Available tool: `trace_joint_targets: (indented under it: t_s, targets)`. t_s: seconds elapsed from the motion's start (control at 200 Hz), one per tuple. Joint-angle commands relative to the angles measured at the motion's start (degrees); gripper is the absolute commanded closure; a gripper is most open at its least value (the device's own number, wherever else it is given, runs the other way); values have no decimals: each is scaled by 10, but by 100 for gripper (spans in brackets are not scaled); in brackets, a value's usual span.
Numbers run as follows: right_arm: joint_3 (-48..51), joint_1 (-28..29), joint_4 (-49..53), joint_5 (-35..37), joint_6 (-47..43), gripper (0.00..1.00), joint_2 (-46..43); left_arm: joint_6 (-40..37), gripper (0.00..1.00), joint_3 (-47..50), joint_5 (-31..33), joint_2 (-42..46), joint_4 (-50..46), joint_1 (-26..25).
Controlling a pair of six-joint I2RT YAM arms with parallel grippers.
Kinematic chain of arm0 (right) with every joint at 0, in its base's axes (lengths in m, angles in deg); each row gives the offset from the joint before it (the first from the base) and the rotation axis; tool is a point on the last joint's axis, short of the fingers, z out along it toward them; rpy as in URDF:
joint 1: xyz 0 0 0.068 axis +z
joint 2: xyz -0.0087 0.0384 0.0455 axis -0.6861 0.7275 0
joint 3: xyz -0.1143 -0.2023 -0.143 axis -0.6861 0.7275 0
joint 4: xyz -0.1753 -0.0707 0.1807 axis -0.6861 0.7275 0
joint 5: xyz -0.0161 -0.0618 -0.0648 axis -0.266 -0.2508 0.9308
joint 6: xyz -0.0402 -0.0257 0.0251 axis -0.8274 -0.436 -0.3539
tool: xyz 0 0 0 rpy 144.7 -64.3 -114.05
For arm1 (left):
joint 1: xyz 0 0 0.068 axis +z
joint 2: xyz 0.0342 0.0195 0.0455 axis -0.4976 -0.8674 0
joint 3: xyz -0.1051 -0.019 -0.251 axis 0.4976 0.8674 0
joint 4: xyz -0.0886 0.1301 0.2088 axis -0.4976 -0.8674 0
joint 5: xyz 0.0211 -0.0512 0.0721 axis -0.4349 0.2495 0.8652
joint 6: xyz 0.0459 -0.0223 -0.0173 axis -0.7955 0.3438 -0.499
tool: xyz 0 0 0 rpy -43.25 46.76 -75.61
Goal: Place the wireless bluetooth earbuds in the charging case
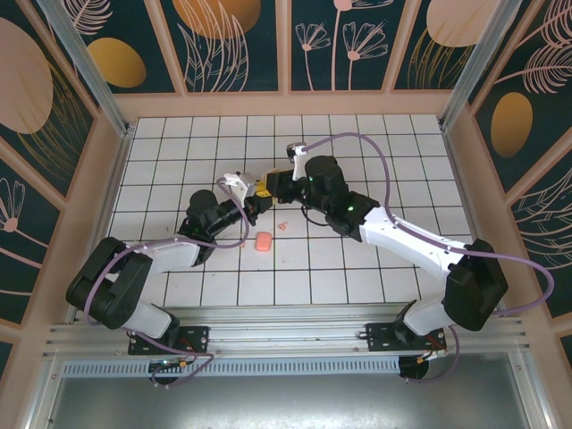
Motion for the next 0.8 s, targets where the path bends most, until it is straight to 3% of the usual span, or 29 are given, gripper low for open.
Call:
trace_joint_targets:
  t_s: [0.0,0.796]
  targets:
    - [-2,6,16,18,-15,79,-7,8,88,-17,-8,15,19,-4]
    - [17,7,81,49,-16,74,-20,13,88,-18,-14,25,26,-4]
